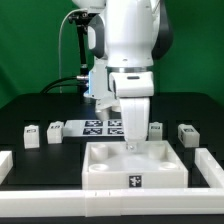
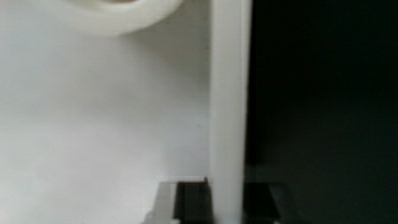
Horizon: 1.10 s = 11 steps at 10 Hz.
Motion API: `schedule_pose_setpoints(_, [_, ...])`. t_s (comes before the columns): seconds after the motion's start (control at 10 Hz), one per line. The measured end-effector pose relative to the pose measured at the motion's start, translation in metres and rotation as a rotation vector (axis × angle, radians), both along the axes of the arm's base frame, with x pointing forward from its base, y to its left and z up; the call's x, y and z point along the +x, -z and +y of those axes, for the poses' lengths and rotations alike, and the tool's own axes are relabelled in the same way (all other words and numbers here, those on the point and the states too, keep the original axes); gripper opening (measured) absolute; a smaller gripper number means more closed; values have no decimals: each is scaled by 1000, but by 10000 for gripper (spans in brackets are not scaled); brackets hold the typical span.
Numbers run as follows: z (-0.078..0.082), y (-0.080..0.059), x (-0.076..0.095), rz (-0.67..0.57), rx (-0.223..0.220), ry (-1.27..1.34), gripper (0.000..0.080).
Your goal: Assemble one leg
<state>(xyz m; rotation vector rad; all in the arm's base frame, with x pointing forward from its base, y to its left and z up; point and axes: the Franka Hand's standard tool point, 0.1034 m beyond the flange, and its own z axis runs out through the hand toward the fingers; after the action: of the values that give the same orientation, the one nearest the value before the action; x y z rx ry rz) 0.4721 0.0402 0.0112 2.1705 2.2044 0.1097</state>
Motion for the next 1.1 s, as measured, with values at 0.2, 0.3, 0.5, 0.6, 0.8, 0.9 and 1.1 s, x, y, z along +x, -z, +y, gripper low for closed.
schedule_pose_setpoints(0.2, [16, -1, 9, -6, 3, 9, 58])
schedule_pose_setpoints(0.3, [24, -1, 13, -5, 1, 8, 58])
schedule_pose_setpoints(0.5, [32, 0, 15, -5, 1, -1, 58])
schedule_pose_setpoints(0.6, [32, 0, 15, -5, 1, -2, 58])
schedule_pose_setpoints(0.8, [32, 0, 15, -5, 1, -1, 58])
schedule_pose_setpoints(0.9, [32, 0, 15, -5, 1, -1, 236])
schedule_pose_setpoints(1.1, [32, 0, 15, -5, 1, -1, 372])
